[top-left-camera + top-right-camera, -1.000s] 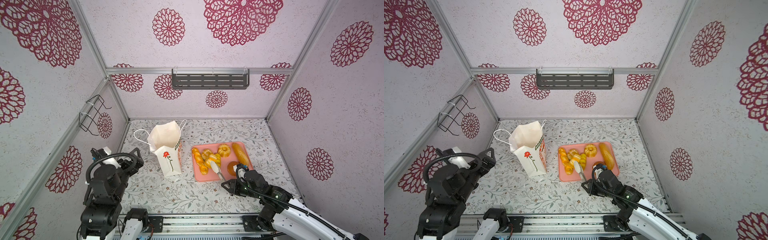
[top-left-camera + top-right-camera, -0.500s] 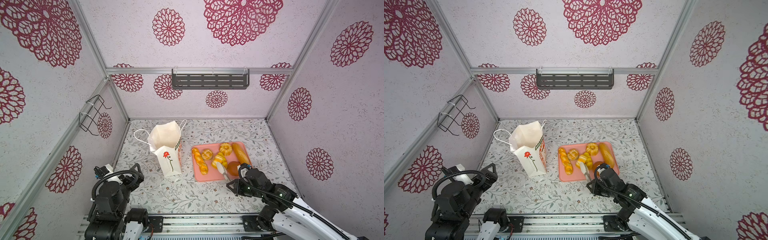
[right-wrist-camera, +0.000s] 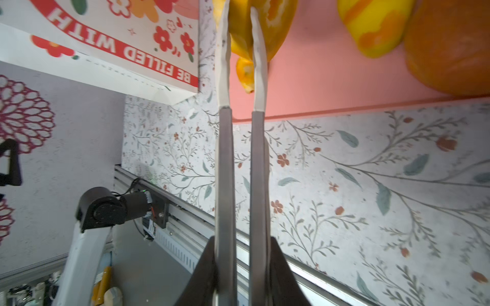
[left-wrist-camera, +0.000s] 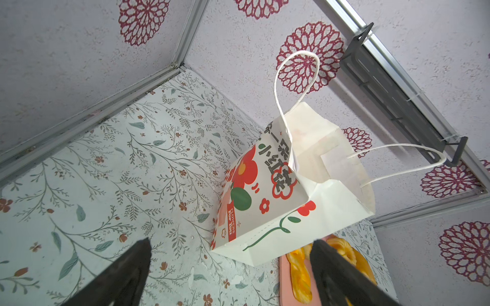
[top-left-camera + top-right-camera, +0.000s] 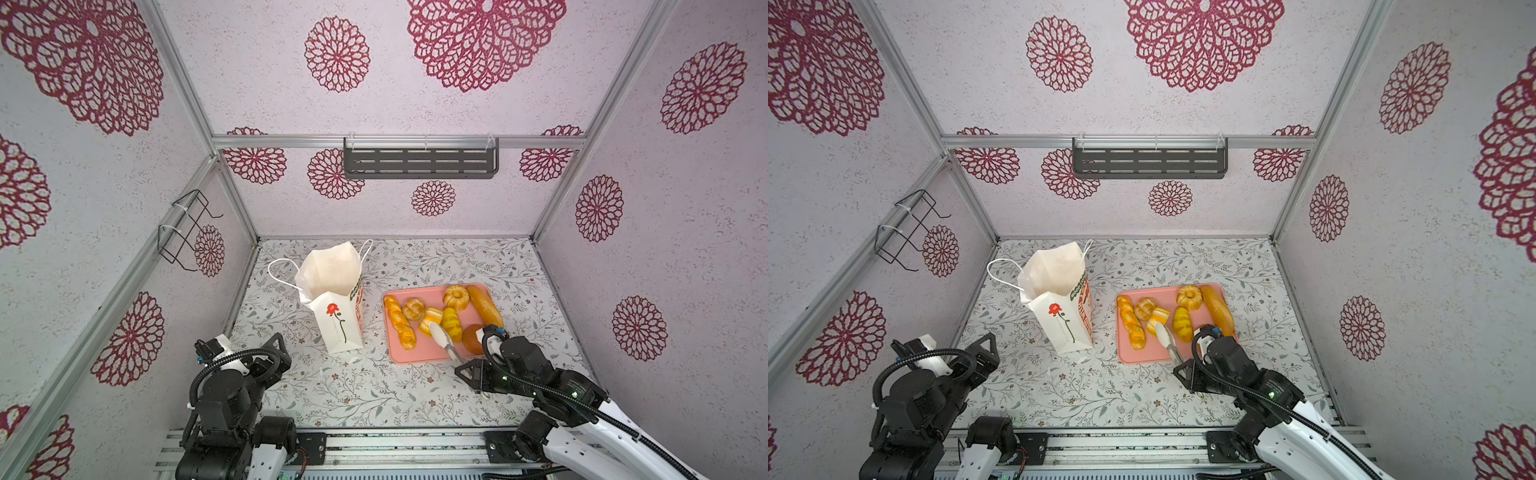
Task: Take the fake bread out of the paper bag
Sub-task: 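Open the tongs to release the bread while the left gripper releases the bag and withdraws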
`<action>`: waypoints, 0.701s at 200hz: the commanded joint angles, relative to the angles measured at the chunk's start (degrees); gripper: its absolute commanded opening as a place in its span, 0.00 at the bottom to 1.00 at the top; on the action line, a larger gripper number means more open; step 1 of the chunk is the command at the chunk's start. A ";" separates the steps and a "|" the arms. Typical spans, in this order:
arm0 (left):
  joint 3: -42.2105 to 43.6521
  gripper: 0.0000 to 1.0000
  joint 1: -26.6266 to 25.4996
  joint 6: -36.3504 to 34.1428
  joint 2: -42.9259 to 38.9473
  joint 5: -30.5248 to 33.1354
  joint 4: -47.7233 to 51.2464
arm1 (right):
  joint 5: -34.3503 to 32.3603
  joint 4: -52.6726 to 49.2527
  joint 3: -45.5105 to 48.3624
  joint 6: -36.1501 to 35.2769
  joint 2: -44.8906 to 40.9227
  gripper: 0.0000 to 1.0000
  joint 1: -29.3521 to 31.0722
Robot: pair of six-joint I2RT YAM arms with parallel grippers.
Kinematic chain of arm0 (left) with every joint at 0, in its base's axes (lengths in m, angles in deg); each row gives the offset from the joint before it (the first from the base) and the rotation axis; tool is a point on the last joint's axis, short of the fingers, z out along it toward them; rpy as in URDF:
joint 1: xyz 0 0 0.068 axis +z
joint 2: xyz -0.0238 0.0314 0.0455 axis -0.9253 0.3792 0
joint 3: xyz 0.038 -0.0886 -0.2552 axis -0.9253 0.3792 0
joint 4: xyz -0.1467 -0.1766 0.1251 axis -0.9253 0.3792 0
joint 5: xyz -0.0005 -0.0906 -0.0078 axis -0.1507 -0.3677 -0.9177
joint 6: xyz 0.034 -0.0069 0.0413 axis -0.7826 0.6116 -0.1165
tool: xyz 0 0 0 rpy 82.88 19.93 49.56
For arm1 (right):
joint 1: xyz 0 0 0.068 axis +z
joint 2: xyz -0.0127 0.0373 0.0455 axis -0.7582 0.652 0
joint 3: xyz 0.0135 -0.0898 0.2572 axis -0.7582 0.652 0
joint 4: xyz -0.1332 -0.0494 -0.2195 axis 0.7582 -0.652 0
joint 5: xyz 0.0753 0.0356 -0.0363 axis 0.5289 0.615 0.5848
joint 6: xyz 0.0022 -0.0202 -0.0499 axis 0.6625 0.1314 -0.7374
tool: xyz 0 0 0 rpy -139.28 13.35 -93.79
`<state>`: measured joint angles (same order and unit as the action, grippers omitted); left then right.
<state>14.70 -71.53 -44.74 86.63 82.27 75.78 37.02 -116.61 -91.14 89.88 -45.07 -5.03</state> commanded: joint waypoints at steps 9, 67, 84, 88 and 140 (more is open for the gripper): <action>0.34 0.97 0.38 -1.13 -1.18 -0.53 -0.95 | 4.19 11.26 5.16 4.63 -2.74 0.00 -0.24; 0.42 0.97 0.39 -1.19 -0.39 -1.27 -0.95 | 4.91 17.05 11.29 6.71 -3.38 0.00 -0.28; 0.33 0.97 0.39 -1.23 -0.21 -1.39 -0.88 | 4.53 16.03 12.07 7.22 -3.57 0.00 -0.24; 0.34 0.97 0.39 -1.15 -0.17 -1.39 -0.82 | 4.28 15.45 12.14 7.39 -3.61 0.00 -0.24; 0.33 0.97 0.39 -0.90 0.27 -1.36 -0.51 | 0.93 5.63 12.26 8.77 -4.86 0.08 -0.41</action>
<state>14.70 -71.53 -44.95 86.17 81.17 75.67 40.00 -106.53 -78.16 96.92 -49.07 -5.06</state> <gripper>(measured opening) 0.974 0.265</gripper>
